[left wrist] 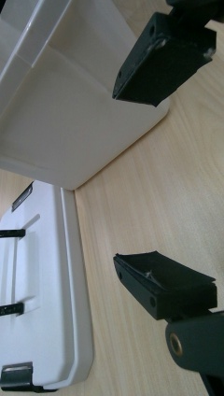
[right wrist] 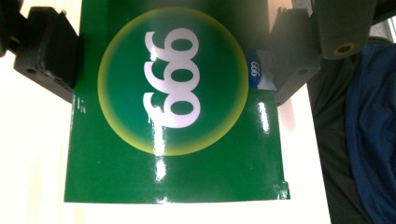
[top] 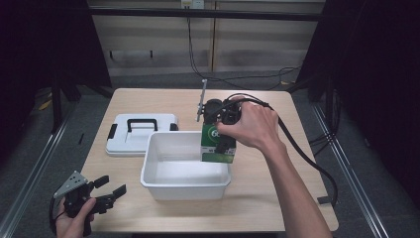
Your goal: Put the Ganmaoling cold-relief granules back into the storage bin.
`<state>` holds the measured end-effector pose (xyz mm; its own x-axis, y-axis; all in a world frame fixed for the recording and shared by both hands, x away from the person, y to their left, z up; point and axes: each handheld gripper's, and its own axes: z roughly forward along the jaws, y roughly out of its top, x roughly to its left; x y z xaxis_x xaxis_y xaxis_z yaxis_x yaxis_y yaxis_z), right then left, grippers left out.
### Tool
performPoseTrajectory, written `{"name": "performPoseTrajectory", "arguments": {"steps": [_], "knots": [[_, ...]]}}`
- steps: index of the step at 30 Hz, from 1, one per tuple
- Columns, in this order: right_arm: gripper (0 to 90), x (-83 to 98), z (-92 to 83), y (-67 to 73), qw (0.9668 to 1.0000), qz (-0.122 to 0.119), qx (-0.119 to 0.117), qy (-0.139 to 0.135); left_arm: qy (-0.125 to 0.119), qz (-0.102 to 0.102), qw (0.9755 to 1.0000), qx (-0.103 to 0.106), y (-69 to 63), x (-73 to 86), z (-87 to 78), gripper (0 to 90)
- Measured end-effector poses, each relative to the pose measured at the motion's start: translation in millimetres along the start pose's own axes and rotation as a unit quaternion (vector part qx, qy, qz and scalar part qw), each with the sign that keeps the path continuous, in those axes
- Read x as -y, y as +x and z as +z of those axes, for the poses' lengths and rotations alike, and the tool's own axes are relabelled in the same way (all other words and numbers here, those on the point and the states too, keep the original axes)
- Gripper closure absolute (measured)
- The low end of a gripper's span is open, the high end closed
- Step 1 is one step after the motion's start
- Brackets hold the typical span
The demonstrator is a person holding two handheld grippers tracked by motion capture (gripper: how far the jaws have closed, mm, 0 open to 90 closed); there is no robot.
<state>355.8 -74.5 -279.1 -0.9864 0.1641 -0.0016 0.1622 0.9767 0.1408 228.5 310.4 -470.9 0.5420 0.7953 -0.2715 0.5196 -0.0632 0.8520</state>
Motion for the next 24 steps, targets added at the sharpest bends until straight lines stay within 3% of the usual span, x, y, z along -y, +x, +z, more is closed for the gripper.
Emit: {"name": "performPoseTrajectory", "arguments": {"steps": [24], "knots": [[16.0,-26.8,40.6,-4.7,0.9994,-0.024,-0.016,0.020,-0.003,0.001,1.0000,0.001,0.2,-0.2,-0.6,16.9]]}}
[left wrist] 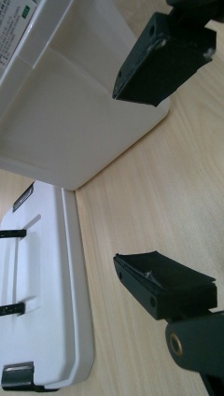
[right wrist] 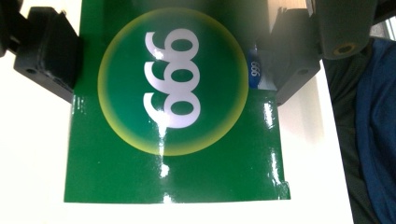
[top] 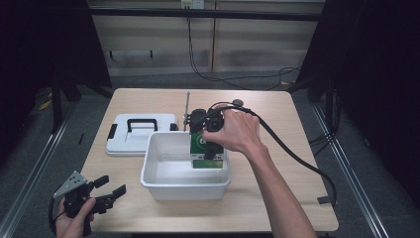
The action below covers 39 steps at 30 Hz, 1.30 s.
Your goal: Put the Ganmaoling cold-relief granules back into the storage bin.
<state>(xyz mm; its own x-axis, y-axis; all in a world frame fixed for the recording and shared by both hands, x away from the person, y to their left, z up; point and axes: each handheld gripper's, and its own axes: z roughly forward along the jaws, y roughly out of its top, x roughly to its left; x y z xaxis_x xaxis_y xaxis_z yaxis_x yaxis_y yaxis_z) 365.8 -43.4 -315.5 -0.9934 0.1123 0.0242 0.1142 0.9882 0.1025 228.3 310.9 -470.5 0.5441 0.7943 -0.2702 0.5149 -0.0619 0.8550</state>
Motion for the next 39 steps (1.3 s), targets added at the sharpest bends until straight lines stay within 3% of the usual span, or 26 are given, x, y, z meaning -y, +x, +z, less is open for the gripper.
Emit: {"name": "performPoseTrajectory", "arguments": {"steps": [4,22,32,39], "knots": [[16.0,-1.3,4.3,-1.6,1.0000,-0.003,0.001,0.009,-0.001,-0.002,1.0000,0.000,0.2,0.1,-0.4,16.9],[15.8,13.0,34.6,-8.4,0.9997,0.011,-0.023,-0.003,0.000,0.000,1.0000,0.000,0.1,-0.1,0.1,16.9],[15.7,11.8,46.0,-7.7,0.9998,-0.010,-0.013,-0.007,-0.001,-0.001,1.0000,0.000,0.1,0.0,0.0,17.0],[15.6,15.0,54.2,-9.9,0.9999,-0.003,-0.016,-0.005,-0.001,-0.001,1.0000,0.000,0.3,0.0,0.1,16.9]]}}
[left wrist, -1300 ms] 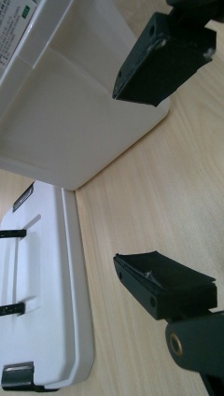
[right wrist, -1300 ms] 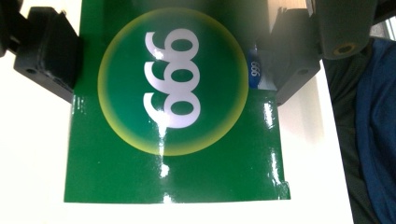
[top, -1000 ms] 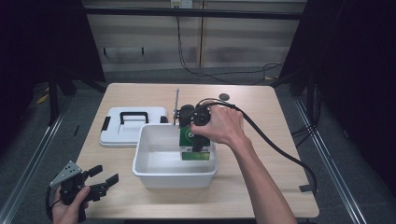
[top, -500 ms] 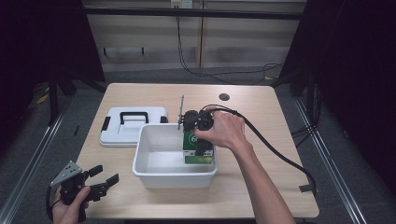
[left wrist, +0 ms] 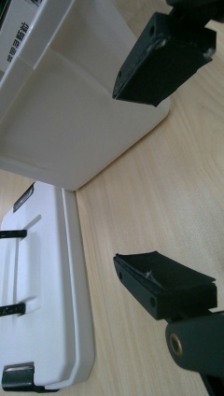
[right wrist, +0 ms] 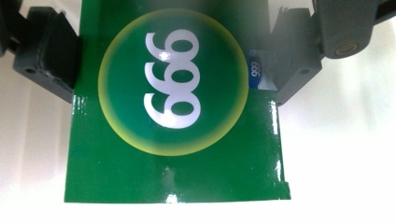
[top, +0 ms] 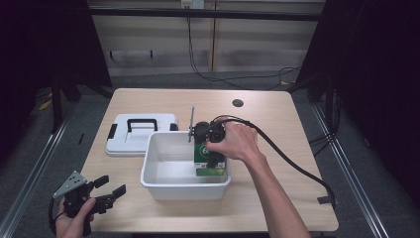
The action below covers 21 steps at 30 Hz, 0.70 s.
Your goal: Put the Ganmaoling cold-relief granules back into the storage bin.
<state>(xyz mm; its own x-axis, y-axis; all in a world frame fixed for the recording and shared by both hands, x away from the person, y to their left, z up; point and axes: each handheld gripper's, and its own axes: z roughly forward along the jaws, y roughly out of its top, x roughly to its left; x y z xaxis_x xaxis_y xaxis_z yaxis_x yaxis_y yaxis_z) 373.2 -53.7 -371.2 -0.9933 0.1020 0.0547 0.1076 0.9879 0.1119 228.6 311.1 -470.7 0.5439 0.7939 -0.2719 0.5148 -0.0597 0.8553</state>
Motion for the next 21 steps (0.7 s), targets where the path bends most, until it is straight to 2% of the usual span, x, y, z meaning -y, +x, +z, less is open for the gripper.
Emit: {"name": "performPoseTrajectory", "arguments": {"steps": [8,11,14,15,18,21], "knots": [[15.4,4.9,9.2,-0.3,0.9999,0.012,-0.002,-0.006,0.003,-0.001,1.0000,0.001,-0.4,0.3,0.8,16.9],[15.3,5.5,14.4,-0.9,0.9999,0.008,0.000,-0.009,0.002,-0.001,1.0000,0.001,-0.1,0.4,0.6,16.9],[15.2,4.6,17.6,-0.4,0.9999,0.013,-0.002,-0.002,0.003,0.000,1.0000,0.001,-0.6,0.4,0.9,16.9],[15.2,5.0,20.0,-2.2,1.0000,0.000,0.001,-0.006,0.003,0.001,1.0000,0.001,-0.5,0.3,1.0,16.9],[15.1,3.5,22.2,-1.2,0.9999,0.013,-0.001,0.005,0.003,-0.002,1.0000,0.000,-0.4,0.4,1.1,16.9],[15.1,2.4,27.2,-3.2,0.9999,0.008,-0.003,0.008,0.001,-0.001,1.0000,0.001,-0.5,0.3,0.8,16.9]]}}
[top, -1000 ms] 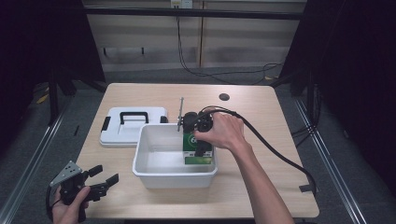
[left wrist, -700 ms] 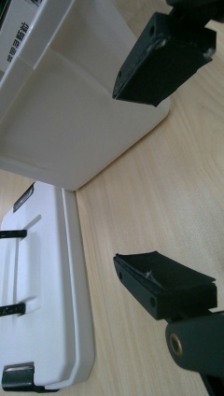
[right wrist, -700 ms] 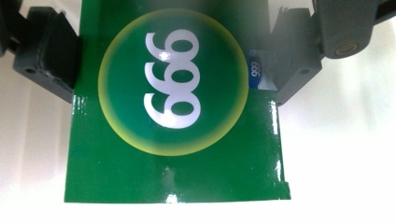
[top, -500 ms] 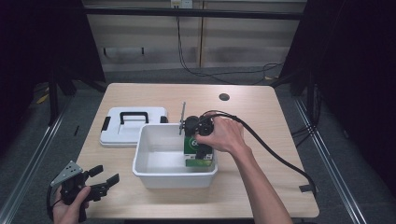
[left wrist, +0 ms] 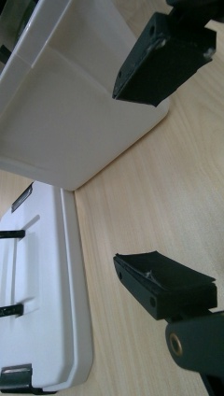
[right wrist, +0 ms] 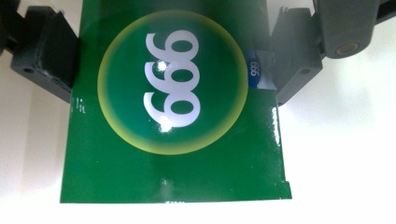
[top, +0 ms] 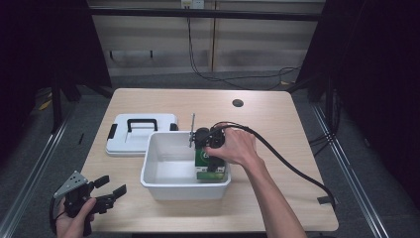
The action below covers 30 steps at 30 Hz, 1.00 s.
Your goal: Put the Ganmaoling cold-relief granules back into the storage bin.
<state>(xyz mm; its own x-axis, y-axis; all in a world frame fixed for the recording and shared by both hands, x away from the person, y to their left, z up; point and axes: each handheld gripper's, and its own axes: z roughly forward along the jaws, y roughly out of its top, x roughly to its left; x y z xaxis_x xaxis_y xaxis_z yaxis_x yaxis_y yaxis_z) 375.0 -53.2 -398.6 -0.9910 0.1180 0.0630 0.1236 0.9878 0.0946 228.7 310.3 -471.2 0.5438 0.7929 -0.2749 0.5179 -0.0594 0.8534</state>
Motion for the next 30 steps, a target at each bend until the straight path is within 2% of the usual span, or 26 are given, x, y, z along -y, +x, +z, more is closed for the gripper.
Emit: {"name": "performPoseTrajectory", "arguments": {"steps": [12,15,16,24,30], "knots": [[14.8,-4.0,9.9,-0.1,0.9996,0.006,0.001,0.027,0.000,0.000,1.0000,0.000,-0.6,-0.1,-0.1,16.9],[14.6,-3.6,11.3,0.1,0.9997,0.007,0.001,0.022,0.001,0.002,1.0000,0.001,-0.5,-0.2,0.1,16.9],[14.5,-4.3,10.4,-0.1,0.9995,0.004,0.004,0.031,0.001,0.002,1.0000,0.001,-0.4,-0.2,0.1,16.9],[13.9,-4.8,11.9,1.5,0.9992,0.008,0.013,0.036,0.001,0.002,1.0000,0.001,-0.4,-0.3,-0.1,16.9],[13.4,-4.7,11.4,1.1,0.9993,0.007,0.007,0.037,0.001,0.001,1.0000,0.002,-0.3,-0.7,0.7,16.9]]}}
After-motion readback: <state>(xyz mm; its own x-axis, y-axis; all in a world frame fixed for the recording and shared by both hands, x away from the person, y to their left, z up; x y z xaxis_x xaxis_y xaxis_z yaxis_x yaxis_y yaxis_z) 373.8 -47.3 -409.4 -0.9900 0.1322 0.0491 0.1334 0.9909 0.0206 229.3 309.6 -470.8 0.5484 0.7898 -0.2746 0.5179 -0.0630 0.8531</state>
